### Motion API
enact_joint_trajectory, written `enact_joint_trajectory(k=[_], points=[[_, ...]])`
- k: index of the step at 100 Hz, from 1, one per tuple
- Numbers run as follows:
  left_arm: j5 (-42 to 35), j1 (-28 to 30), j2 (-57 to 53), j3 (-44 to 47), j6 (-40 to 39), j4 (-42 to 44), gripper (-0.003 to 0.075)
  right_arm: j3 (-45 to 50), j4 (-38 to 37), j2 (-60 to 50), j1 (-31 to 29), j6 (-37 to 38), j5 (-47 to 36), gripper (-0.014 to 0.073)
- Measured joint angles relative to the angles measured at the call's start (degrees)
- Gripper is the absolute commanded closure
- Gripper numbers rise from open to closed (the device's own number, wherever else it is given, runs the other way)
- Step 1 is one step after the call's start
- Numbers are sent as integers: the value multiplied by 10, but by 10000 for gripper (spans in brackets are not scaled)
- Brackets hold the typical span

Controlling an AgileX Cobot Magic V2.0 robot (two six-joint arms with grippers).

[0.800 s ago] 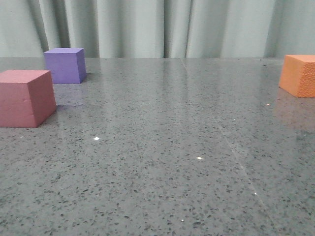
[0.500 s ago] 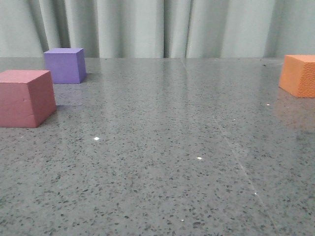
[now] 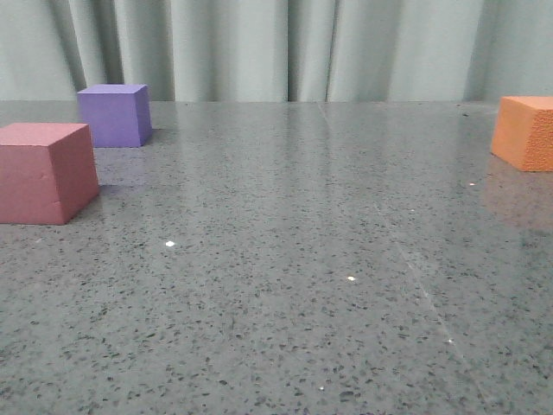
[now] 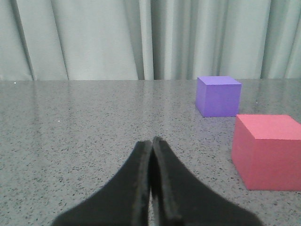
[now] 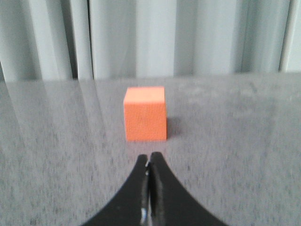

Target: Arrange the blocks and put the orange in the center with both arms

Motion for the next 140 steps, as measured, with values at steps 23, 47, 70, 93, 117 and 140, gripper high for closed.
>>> enact_joint_trajectory(k=[23, 47, 70, 93, 117, 140], points=[[0, 0, 0, 0, 0, 0, 739, -49, 0, 11, 0, 0, 29, 662], [0, 0, 0, 0, 0, 0, 739, -217, 0, 133, 0, 0, 194, 662], [0, 0, 0, 0, 0, 0, 739, -392, 0, 310, 0, 0, 324, 662], [0, 0, 0, 0, 0, 0, 739, -482, 0, 438, 0, 0, 357, 662], [0, 0, 0, 0, 0, 0, 739, -485, 0, 508, 0, 0, 368, 570], [0, 0, 0, 0, 0, 0, 739, -485, 0, 518, 0, 0, 382, -62]])
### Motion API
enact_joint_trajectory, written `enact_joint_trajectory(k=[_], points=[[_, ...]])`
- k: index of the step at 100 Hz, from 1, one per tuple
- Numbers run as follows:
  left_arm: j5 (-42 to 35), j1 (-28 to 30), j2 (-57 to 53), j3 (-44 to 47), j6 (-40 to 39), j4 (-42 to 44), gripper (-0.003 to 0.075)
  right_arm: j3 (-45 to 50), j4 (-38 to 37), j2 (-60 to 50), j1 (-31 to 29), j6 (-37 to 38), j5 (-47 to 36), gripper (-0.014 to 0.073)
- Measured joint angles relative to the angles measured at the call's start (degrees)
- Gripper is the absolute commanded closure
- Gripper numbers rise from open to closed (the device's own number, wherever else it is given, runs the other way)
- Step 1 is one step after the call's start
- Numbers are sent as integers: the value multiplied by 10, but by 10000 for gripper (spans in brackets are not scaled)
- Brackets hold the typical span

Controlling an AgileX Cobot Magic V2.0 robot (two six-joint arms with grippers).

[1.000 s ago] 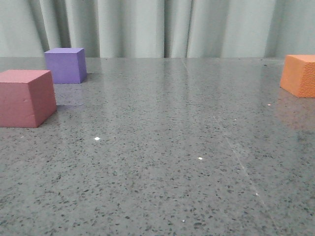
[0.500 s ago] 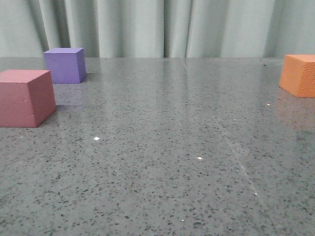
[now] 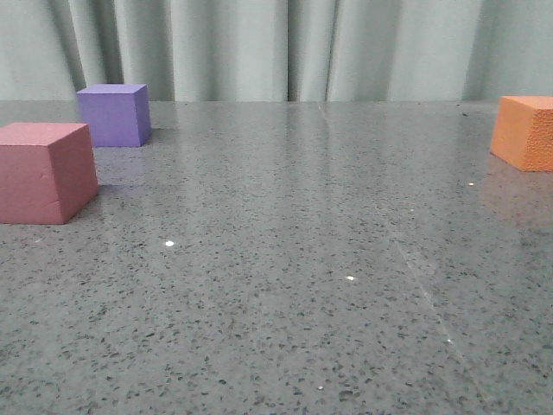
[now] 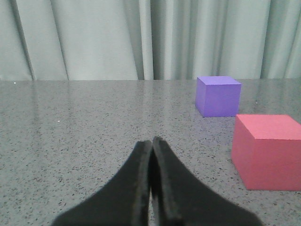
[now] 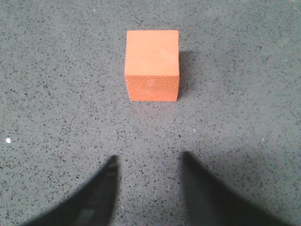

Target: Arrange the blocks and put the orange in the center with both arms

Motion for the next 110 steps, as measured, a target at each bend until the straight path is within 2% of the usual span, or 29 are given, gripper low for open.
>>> enact_joint_trajectory(k=[1, 9, 35, 51, 87, 110], points=[[0, 0, 0, 0, 0, 0, 739, 0, 0, 0, 0, 0, 0, -80], [0, 0, 0, 0, 0, 0, 739, 0, 0, 0, 0, 0, 5, -41], [0, 0, 0, 0, 0, 0, 739, -27, 0, 11, 0, 0, 24, -41], [0, 0, 0, 0, 0, 0, 739, -120, 0, 70, 0, 0, 61, -41], [0, 0, 0, 0, 0, 0, 739, -361, 0, 292, 0, 0, 142, -41], [0, 0, 0, 0, 0, 0, 739, -415, 0, 397, 0, 0, 176, -41]])
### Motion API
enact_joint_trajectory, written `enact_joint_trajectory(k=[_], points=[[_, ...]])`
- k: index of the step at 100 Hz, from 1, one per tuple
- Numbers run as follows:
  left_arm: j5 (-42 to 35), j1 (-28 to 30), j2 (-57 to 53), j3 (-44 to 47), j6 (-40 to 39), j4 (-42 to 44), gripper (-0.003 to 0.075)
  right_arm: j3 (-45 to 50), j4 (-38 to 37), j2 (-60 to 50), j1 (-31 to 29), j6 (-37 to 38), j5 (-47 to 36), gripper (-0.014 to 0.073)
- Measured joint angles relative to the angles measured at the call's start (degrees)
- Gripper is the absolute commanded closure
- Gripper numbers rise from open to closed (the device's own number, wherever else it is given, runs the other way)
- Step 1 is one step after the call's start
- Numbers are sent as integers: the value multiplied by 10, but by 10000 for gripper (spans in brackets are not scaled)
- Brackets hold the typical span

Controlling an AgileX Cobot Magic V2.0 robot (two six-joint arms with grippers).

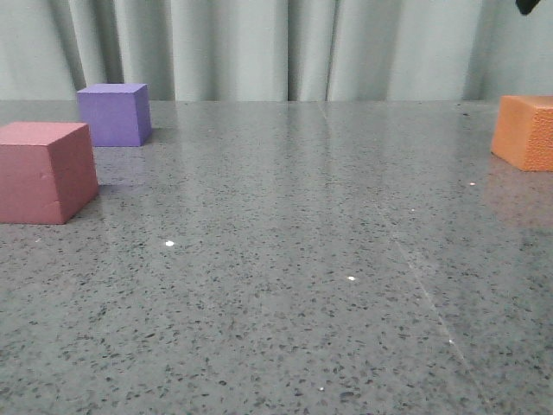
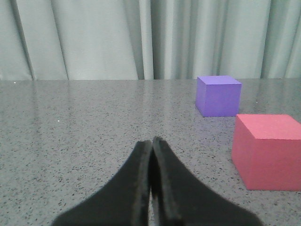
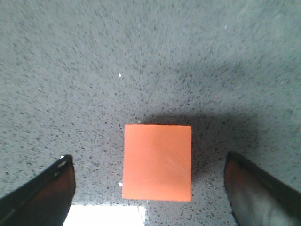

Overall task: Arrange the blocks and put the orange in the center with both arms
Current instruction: 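Lower the right gripper over the orange cube and close on it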

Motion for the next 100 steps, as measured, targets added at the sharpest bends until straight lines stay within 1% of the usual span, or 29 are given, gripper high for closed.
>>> enact_joint_trajectory(k=[21, 100], points=[[0, 0, 0, 0, 0, 0, 739, -1, 0, 50, 0, 0, 3, -41], [0, 0, 0, 0, 0, 0, 739, -1, -2, 137, -2, 0, 8, -31]])
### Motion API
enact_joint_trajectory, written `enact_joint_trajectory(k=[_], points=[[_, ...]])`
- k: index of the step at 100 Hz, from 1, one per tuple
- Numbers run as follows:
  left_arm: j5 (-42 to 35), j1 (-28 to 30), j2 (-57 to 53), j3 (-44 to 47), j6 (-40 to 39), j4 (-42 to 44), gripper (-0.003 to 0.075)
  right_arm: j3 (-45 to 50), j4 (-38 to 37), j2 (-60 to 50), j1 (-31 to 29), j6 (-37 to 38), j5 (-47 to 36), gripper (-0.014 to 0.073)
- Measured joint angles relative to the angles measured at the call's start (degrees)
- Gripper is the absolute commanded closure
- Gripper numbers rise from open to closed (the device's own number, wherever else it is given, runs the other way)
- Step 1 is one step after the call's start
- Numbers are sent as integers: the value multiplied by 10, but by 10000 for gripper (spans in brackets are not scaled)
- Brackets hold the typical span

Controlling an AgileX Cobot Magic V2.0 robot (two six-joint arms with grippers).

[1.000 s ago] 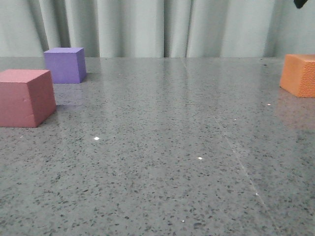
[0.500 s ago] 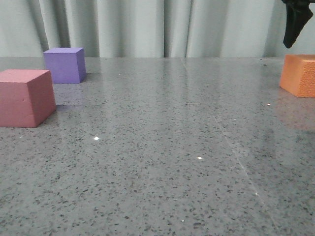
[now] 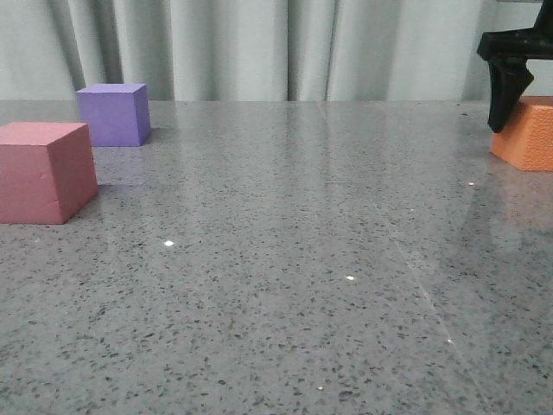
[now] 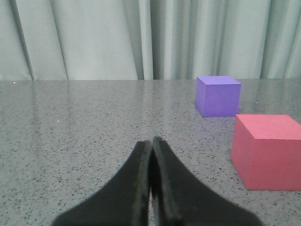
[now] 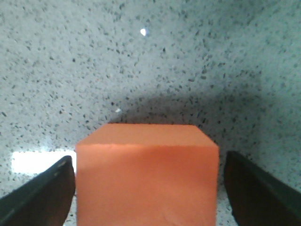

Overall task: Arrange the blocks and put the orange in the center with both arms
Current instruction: 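Lower the right gripper over the orange cube and close on it, then lift the orange cube with the right gripper and carry it toward table center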

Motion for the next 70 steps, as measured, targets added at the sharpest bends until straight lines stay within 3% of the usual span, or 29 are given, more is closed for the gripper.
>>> enact_joint_trajectory(k=[8, 27, 70], points=[[0, 0, 0, 0, 0, 0, 739, 0, 0, 5, 0, 0, 4, 35], [0, 0, 0, 0, 0, 0, 739, 0, -1, 10, 0, 0, 7, 316], [0, 0, 0, 0, 0, 0, 739, -49, 1, -10, 26, 5, 42, 314]])
